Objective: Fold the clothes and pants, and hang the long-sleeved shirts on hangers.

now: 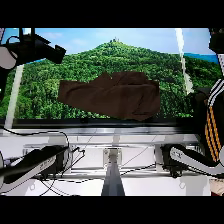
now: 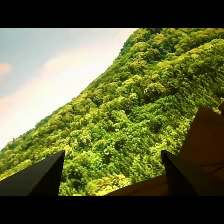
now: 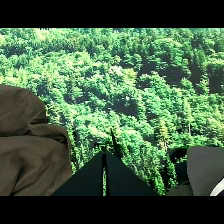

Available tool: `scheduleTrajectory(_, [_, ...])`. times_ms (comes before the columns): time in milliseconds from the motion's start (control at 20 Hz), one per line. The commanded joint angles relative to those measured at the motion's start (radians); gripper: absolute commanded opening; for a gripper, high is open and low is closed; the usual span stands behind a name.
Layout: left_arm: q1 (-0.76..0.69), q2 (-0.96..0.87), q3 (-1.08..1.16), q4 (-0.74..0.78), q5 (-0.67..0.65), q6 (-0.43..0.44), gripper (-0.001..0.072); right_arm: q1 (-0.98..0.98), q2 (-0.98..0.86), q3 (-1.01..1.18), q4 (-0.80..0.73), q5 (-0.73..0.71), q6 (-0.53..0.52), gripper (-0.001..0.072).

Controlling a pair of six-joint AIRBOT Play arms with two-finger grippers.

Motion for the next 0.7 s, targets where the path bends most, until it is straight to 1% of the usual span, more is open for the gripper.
scheduleTrajectory(0, [0.001,0.001,0.000,0.000,0.000,0.000,0.0695,0.001,0.000,0.000,0.002,0.000,0.000,0.0013])
scheduleTrajectory(300, [0.000,0.001,0.000,-0.007,0.000,0.000,0.0695,0.001,0.000,0.000,0.015,-0.027,0.004,0.0013])
scheduleTrajectory(350, [-0.001,0.001,0.000,-0.041,0.000,0.000,0.0695,0.001,-0.001,0.000,0.023,-0.059,0.031,0.0013])
scheduleTrajectory(400, [-0.001,0.001,0.000,-0.081,0.000,0.000,0.0695,0.001,-0.002,0.000,0.021,-0.068,0.084,0.0014])
scheduleTrajectory(450, [-0.001,0.001,0.000,-0.133,0.000,0.000,0.0695,0.001,-0.005,0.000,0.021,-0.056,0.095,0.0013])
scheduleTrajectory(550, [-0.001,0.002,0.000,-0.249,-0.014,-0.007,0.0696,0.001,-0.006,-0.018,0.002,-0.003,0.058,0.0013])
scheduleTrajectory(650, [-0.001,0.003,0.000,-0.309,-0.056,-0.007,0.0696,-0.005,-0.006,-0.099,-0.029,0.078,0.042,0.0013])
